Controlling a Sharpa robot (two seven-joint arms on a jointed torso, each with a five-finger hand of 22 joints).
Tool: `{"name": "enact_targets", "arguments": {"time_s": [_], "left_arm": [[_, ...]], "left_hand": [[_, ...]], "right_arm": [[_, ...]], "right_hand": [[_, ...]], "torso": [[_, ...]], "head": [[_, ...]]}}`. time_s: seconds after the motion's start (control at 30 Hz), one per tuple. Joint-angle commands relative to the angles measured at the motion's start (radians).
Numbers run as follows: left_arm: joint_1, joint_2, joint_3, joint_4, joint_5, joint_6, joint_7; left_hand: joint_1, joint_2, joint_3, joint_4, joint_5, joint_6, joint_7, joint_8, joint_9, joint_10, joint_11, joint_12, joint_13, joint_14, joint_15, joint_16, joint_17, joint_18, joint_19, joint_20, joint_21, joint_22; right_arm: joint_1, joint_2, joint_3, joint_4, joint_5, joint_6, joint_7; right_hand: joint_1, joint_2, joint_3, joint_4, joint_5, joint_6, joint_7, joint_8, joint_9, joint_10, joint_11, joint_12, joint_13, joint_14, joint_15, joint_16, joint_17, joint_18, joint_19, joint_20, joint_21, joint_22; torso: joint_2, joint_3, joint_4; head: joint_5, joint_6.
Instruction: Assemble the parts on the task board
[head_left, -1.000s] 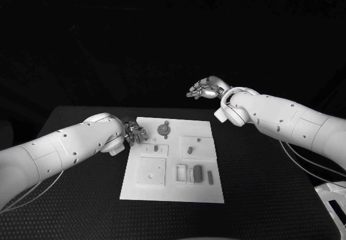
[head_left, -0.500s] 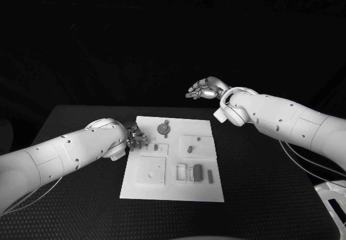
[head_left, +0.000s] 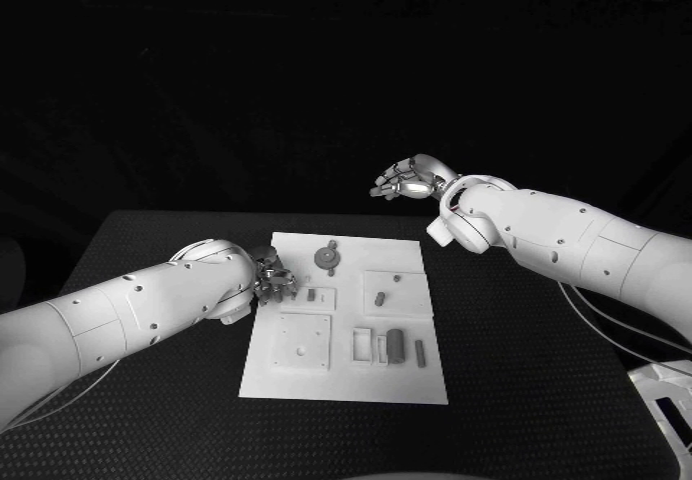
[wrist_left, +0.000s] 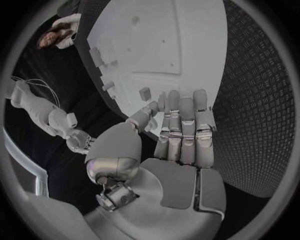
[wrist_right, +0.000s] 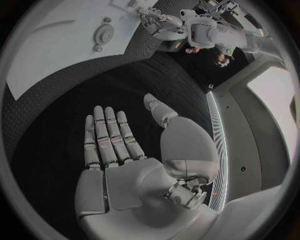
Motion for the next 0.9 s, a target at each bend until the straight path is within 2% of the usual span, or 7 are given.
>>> {"name": "enact_targets", "arguments": {"time_s": [0.03,0.9], "left_arm": [[-0.001,-0.002,0.000,0.005,-0.041,0.017,-0.001],[-0.015,-0.001,-0.003,0.014,-0.086,0.018,-0.022]], "left_hand": [[-0.010,0.002,0.005,-0.002,0.015,0.022,-0.012,0.018,0.003,0.039,-0.030,0.006,0.006,0.009,-0.007,0.013,0.005,-0.010,0.008,-0.007,0.008,0.009],[-0.013,0.003,0.008,-0.003,0.023,0.027,-0.014,0.020,0.004,0.041,-0.033,0.011,0.015,0.011,-0.011,0.022,0.008,-0.011,0.011,-0.011,0.012,0.022]], "right_arm": [[0.000,-0.001,0.000,0.002,0.000,0.017,0.014],[-0.003,-0.004,0.000,0.006,0.000,0.021,0.017]], "right_hand": [[-0.004,0.007,-0.001,0.004,-0.002,-0.007,0.044,0.004,-0.001,0.006,-0.001,-0.007,0.000,-0.008,0.000,-0.005,-0.002,-0.010,0.008,0.001,-0.005,-0.002],[-0.004,0.005,-0.003,0.004,-0.002,-0.008,0.045,0.006,-0.002,0.010,0.000,-0.015,0.000,-0.010,0.003,-0.006,-0.007,-0.012,0.008,0.001,-0.011,-0.001]], "torso": [[0.000,-0.0002,0.0002],[0.001,-0.0002,-0.0002]], "head": [[0.000,0.000],[-0.002,-0.004]]}}
